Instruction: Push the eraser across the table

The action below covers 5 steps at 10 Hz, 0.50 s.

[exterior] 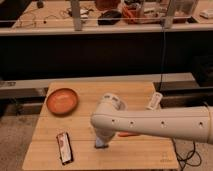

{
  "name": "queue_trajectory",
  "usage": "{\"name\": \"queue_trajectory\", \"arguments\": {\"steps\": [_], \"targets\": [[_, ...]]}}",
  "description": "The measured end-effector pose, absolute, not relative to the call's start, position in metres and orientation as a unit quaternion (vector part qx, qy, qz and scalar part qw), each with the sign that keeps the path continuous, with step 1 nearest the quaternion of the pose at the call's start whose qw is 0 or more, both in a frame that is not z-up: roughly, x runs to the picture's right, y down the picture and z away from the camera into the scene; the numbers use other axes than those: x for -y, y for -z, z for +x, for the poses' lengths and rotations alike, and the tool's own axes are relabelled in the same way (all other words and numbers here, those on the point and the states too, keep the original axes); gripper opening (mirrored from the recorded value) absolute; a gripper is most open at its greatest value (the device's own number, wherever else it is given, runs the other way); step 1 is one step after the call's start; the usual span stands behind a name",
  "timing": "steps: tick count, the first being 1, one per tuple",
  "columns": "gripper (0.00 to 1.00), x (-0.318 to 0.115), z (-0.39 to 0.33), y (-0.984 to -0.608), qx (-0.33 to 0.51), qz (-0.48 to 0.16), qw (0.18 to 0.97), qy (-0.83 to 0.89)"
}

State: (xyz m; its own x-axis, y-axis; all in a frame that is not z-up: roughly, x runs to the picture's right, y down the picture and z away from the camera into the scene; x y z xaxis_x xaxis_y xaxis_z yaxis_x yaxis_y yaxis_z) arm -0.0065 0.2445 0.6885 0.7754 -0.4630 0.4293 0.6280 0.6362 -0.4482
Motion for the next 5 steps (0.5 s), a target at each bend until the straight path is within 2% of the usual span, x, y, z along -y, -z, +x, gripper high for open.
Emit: {"name": "queue_trajectory", "arguments": {"steps": [5], "targets": [[0.05, -0.279, -0.006, -0.707, 0.135, -0.312, 0.887, 0.313]]}}
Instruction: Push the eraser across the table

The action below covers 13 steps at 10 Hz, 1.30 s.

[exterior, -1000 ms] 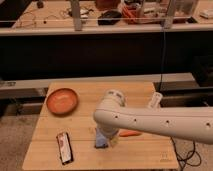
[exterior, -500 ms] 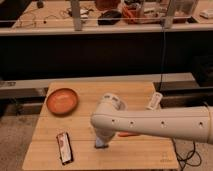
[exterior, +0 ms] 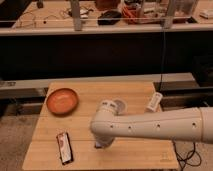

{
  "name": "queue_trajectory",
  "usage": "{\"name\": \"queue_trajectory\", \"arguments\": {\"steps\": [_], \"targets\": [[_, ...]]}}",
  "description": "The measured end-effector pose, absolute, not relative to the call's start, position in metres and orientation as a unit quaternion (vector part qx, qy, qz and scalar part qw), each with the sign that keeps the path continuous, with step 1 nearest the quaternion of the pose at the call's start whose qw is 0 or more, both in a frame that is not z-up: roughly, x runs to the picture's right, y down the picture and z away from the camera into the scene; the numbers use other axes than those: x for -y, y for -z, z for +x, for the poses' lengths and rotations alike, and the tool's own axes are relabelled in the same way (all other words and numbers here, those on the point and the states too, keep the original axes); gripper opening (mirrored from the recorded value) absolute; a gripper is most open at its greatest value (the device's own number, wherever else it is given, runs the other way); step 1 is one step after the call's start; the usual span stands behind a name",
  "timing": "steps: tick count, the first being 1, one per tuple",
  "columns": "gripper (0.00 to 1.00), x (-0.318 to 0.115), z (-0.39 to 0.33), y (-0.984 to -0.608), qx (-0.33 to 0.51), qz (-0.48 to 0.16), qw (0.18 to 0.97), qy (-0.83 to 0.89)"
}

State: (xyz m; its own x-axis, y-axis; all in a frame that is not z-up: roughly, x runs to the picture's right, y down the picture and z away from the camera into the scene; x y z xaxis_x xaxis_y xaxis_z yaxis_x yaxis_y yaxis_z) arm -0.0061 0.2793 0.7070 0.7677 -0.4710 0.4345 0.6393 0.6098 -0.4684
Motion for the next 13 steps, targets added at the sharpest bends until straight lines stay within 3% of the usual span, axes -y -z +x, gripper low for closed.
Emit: {"name": "queue_trajectory", "arguments": {"steps": [13], "targets": [[0.05, -0.313, -0.059, -0.745, 0.156, -0.308, 0.864, 0.366]]}}
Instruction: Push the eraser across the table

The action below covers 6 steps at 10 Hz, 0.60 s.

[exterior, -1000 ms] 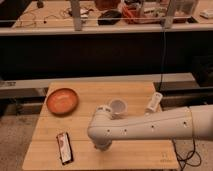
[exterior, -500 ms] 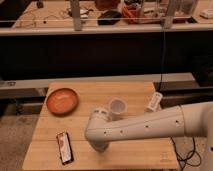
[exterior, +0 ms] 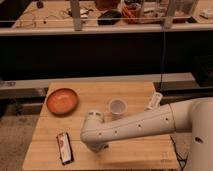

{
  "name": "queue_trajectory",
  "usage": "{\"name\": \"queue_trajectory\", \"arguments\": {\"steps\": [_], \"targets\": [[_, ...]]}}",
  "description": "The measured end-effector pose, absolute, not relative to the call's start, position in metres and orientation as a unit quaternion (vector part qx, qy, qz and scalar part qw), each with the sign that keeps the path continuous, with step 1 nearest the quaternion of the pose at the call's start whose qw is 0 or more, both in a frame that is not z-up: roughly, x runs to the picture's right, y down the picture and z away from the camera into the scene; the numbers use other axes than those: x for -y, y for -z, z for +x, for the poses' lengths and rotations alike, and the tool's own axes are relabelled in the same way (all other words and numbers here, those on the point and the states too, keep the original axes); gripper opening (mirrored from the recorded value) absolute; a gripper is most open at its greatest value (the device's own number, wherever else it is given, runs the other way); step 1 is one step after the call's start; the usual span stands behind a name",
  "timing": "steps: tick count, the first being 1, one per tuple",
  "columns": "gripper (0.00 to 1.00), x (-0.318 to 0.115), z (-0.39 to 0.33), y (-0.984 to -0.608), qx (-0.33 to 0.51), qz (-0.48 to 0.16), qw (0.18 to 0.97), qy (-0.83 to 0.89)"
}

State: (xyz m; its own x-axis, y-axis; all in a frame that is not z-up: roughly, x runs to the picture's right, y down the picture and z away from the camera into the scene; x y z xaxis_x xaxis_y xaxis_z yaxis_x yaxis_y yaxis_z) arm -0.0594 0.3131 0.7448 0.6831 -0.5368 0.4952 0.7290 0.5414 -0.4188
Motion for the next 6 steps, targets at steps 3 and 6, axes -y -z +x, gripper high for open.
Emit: {"name": "queue_trajectory", "arguments": {"steps": [3, 6], "targets": [[0.05, -0.313, -0.070, -0.750, 0.156, -0.305, 0.861, 0.375], [0.05, -0.311, -0.089, -0.756, 0.160, -0.300, 0.857, 0.387]]}}
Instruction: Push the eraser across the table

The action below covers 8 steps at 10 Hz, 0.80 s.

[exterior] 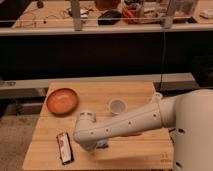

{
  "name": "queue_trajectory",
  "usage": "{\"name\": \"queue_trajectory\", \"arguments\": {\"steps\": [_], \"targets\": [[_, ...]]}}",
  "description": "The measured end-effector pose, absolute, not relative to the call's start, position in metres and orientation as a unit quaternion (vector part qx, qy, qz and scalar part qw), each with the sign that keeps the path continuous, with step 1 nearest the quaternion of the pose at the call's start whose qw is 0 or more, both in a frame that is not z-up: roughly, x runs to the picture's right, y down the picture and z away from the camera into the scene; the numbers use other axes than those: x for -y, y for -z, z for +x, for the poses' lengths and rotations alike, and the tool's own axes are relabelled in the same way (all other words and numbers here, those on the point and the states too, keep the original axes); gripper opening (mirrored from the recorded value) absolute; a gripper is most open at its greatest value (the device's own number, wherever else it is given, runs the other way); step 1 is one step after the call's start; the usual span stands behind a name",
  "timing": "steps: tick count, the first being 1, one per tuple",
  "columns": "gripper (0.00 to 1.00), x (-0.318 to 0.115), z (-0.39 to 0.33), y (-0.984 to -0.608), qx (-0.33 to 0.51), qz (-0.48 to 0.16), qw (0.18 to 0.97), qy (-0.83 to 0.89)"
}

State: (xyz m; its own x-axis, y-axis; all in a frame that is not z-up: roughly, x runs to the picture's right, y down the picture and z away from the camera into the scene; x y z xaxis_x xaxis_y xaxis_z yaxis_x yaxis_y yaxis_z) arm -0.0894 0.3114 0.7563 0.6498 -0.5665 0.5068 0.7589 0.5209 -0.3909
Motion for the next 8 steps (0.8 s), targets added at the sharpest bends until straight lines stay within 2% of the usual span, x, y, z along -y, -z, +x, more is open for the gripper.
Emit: {"name": "queue_trajectory", "arguments": {"steps": [8], "targets": [[0.05, -0.310, -0.123, -0.770, 0.169, -0.293, 0.847, 0.410]]}}
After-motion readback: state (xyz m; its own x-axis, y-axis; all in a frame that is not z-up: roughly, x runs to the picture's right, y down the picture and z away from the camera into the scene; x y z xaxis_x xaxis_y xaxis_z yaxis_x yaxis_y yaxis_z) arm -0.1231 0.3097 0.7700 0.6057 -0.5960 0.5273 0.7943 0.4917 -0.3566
